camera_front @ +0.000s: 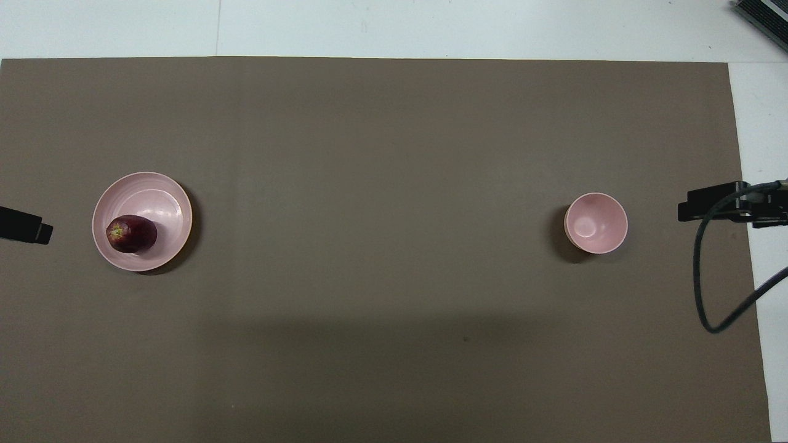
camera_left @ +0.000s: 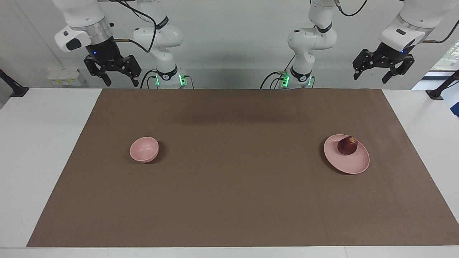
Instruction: Move apple from plate to bowl
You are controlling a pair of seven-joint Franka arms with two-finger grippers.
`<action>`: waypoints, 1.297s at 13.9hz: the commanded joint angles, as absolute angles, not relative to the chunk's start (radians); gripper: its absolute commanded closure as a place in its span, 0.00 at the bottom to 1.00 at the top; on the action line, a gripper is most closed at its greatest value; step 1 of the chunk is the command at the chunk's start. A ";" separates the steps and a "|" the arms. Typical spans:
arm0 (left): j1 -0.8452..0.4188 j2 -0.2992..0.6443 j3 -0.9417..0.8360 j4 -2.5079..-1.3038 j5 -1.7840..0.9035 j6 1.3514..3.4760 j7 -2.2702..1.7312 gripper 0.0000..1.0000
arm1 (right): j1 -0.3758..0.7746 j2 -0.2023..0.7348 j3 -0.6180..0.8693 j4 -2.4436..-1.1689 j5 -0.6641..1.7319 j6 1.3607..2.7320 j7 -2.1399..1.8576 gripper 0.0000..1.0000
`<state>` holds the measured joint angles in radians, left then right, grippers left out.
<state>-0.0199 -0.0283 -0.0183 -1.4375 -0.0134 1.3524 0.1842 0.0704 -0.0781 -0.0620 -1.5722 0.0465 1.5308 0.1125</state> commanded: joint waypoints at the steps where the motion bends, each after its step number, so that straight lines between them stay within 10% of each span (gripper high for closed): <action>1: -0.015 -0.055 -0.021 -1.468 -0.006 1.367 0.184 0.00 | 0.052 -0.089 -0.055 -1.586 0.067 1.545 0.091 0.00; 10: 0.023 -0.152 -0.017 -1.779 -0.008 1.672 0.196 0.00 | 0.052 -0.089 -0.054 -1.586 0.069 1.539 0.087 0.00; 18: 0.121 -0.006 -0.018 -2.060 -0.035 2.187 0.192 0.00 | 0.113 -0.051 -0.043 -1.652 0.072 1.688 0.094 0.00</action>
